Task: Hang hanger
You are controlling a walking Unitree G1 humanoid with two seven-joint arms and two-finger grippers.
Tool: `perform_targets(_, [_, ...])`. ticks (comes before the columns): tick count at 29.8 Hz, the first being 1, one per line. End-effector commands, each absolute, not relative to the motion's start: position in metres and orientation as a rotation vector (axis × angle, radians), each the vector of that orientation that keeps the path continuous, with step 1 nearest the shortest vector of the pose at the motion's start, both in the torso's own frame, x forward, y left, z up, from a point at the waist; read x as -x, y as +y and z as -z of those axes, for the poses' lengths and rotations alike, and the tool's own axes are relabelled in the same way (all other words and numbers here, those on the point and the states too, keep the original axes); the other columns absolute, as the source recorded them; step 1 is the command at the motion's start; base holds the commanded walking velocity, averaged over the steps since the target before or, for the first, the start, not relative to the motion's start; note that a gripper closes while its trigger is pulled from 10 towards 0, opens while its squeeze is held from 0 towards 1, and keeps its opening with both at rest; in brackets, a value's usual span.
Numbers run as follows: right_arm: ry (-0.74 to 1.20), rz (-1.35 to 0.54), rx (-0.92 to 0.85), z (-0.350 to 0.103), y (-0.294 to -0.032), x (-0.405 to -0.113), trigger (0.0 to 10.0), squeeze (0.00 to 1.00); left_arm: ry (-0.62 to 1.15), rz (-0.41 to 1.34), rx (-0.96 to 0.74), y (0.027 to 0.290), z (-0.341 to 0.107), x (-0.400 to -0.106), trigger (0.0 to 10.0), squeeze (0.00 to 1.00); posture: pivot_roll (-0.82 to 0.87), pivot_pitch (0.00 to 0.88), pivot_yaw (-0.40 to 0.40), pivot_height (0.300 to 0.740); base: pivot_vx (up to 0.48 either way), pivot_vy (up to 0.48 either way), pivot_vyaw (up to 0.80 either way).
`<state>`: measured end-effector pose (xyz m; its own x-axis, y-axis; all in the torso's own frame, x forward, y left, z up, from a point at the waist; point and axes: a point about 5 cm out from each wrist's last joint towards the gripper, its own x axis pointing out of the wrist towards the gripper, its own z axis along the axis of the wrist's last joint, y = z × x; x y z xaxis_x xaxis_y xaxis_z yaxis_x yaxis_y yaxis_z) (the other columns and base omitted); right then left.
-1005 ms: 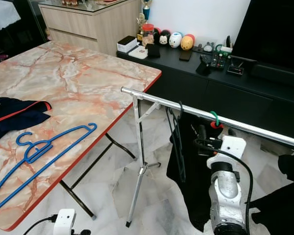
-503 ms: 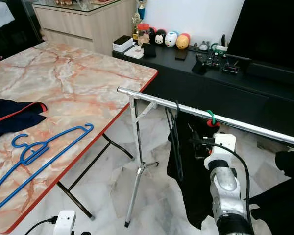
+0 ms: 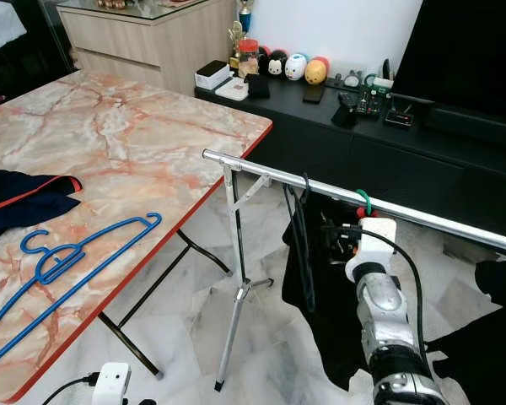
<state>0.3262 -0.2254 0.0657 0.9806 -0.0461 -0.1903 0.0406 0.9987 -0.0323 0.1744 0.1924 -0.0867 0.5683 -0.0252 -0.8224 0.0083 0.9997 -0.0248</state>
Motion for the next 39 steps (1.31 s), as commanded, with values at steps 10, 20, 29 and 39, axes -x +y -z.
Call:
perform_targets(10, [0.260, 0.030, 0.040, -0.056, -0.224, -0.325, 0.0, 0.00, 0.986, 0.018, 0.003, 0.194, 0.088, -0.172, 10.0, 0.00, 0.00, 0.000, 0.015, 0.740, 0.000, 0.000, 0.00])
perform_targets(20, [0.233, 0.020, 0.037, -0.060, -0.221, -0.329, 0.0, 0.00, 0.976, 0.027, -0.001, 0.190, 0.087, -0.176, 10.0, 0.00, 0.01, 0.000, 0.014, 0.740, 0.000, 0.000, 0.00])
perform_targets(29, [0.199, 0.016, 0.020, -0.062, -0.219, -0.329, 0.0, 0.00, 0.977, 0.032, -0.014, 0.194, 0.087, -0.174, 10.0, 0.00, 0.01, 0.000, 0.014, 0.740, 0.000, 0.000, 0.00])
perform_targets(39, [0.129, 0.061, -0.005, -0.069, -0.218, -0.331, 0.0, 0.00, 0.979, 0.036, -0.016, 0.191, 0.086, -0.177, 10.0, 0.00, 0.01, 0.000, 0.015, 0.740, 0.000, 0.000, 0.00])
